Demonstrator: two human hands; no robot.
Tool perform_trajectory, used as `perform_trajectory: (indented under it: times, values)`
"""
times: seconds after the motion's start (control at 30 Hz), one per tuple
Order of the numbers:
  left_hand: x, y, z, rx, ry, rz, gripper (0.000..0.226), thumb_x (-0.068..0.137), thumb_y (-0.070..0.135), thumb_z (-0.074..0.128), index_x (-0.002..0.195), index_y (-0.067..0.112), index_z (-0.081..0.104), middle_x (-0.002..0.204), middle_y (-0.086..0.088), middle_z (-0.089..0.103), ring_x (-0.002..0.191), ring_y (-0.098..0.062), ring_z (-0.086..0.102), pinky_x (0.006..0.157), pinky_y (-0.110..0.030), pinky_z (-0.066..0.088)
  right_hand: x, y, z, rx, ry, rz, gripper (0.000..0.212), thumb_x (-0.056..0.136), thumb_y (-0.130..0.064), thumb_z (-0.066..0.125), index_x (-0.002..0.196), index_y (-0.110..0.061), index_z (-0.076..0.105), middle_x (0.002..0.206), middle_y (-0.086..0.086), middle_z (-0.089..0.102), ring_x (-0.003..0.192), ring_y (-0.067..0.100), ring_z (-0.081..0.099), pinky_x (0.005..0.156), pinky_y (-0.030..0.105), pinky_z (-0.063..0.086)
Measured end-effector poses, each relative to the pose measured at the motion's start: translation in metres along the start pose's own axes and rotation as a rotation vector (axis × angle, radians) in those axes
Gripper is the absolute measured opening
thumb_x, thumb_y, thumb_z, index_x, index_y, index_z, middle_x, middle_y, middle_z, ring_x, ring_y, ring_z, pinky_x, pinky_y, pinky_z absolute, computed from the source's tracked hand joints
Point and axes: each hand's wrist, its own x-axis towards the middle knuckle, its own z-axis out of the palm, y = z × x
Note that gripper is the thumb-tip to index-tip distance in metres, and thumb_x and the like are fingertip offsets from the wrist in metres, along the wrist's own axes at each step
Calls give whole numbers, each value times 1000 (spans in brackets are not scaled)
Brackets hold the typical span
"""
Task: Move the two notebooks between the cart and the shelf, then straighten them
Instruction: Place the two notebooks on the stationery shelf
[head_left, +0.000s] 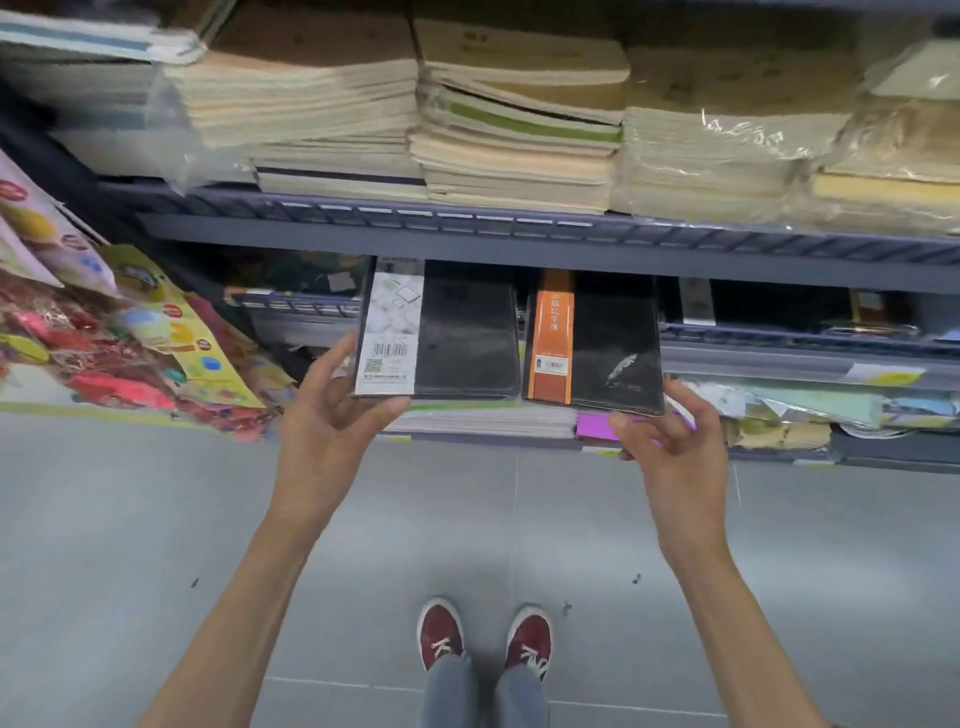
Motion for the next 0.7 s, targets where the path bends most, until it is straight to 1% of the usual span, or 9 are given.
perform_trajectory:
  times: [0.13, 0.23, 0.3, 0.33, 0.4, 0.47, 0.53, 0.63, 0.7]
  values:
    - [-2, -9, 8, 87, 149, 77, 60, 78, 12, 78, 131, 19, 52, 120, 8, 71, 105, -13, 72, 83, -35, 60, 2, 8, 2, -38, 39, -77, 46, 80, -1, 77, 114, -18, 52, 88, -7, 78, 75, 11, 69, 68, 25, 57]
    - [-2, -16, 15, 174, 270, 122, 48, 78, 21, 82, 117, 18, 53, 120, 8, 70, 97, -10, 73, 82, -47, 59, 4, 12, 4, -74, 89, -131, 43, 78, -6, 81, 111, -19, 56, 87, 0, 77, 73, 7, 71, 71, 20, 55]
    - [-1, -20, 18, 217, 323, 148, 47, 77, 25, 83, 113, 19, 54, 119, 9, 70, 94, -8, 73, 79, -48, 59, 6, 13, 5, -91, 114, -157, 43, 77, -9, 82, 113, -14, 58, 94, 7, 75, 74, 6, 71, 72, 19, 54]
    - [0, -22, 19, 234, 341, 152, 46, 78, 26, 83, 114, 19, 54, 119, 9, 70, 94, -6, 73, 78, -48, 59, 8, 14, 5, -109, 126, -169, 44, 77, -12, 83, 114, -13, 59, 96, 6, 75, 77, 7, 70, 73, 22, 55]
    - [2, -24, 22, 256, 372, 155, 44, 80, 25, 82, 114, 20, 54, 117, 8, 71, 96, -3, 71, 80, -44, 60, 13, 15, 6, -148, 142, -181, 44, 76, -16, 84, 114, -13, 61, 95, 1, 74, 80, 8, 68, 79, 36, 58]
    - [6, -24, 24, 268, 397, 168, 43, 80, 26, 81, 112, 20, 53, 113, 9, 71, 96, -2, 71, 83, -34, 59, 19, 17, 7, -166, 152, -194, 42, 75, -18, 84, 112, -16, 63, 91, -2, 70, 78, 10, 64, 79, 50, 57]
    - [12, -23, 26, 283, 402, 184, 43, 80, 26, 81, 111, 20, 52, 114, 6, 72, 97, -3, 71, 81, -21, 57, 25, 20, 8, -169, 168, -209, 41, 74, -23, 85, 110, -20, 64, 89, -2, 68, 77, 13, 61, 77, 57, 54]
    - [23, -24, 28, 315, 398, 192, 42, 82, 26, 80, 109, 21, 50, 115, 3, 72, 96, -3, 71, 77, -11, 51, 35, 22, 12, -155, 192, -224, 40, 74, -24, 86, 107, -21, 63, 86, -8, 68, 74, 13, 59, 77, 52, 55]
    - [31, -24, 28, 322, 379, 204, 40, 84, 28, 78, 109, 22, 47, 118, 2, 72, 98, -4, 71, 82, -16, 53, 41, 22, 15, -146, 210, -236, 40, 75, -24, 85, 107, -17, 62, 84, -11, 66, 73, 8, 58, 76, 42, 56]
